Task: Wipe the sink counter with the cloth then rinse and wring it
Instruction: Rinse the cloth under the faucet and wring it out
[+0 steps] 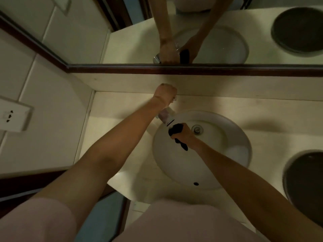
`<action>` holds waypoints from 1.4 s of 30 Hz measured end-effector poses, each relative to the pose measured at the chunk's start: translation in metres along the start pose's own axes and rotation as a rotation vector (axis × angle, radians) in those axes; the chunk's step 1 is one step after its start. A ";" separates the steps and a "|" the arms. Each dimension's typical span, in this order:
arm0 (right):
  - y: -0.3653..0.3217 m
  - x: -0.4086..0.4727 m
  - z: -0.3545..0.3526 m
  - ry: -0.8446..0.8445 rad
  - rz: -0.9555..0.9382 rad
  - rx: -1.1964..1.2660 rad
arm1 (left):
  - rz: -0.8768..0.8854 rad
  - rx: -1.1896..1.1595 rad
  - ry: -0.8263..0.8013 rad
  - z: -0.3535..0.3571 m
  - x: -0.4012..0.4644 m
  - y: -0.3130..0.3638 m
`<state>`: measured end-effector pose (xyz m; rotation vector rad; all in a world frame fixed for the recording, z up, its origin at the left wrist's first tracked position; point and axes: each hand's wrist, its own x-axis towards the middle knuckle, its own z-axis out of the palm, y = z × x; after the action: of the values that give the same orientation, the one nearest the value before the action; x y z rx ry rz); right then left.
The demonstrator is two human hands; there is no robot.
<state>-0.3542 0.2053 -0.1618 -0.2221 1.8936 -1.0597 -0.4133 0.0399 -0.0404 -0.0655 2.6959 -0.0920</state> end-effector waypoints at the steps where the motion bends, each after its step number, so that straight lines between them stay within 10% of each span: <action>1: -0.005 0.000 0.001 -0.005 -0.008 -0.019 | -0.034 -0.016 0.020 0.001 -0.003 0.001; 8: -0.011 0.011 0.007 -0.068 0.020 -0.018 | -0.444 -0.692 0.755 0.053 -0.123 0.045; 13: -0.020 0.013 0.003 0.014 0.162 0.018 | -0.685 -1.133 0.190 0.146 -0.144 0.054; 18: -0.019 0.015 -0.014 -0.216 0.272 0.345 | -0.702 -1.746 -0.026 0.132 -0.109 0.053; 25: -0.001 0.017 -0.013 0.229 0.197 0.399 | -0.631 -1.529 0.119 0.124 -0.094 0.064; 33: -0.013 0.005 0.032 0.204 0.101 0.253 | -0.825 -1.422 0.055 0.133 -0.081 0.053; 42: -0.007 0.019 0.011 0.287 0.211 0.317 | -0.650 -1.606 -0.005 0.124 -0.081 0.070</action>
<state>-0.3581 0.1845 -0.1703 0.3200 1.9127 -1.2769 -0.2890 0.1074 -0.1232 -1.3137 1.8947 1.7665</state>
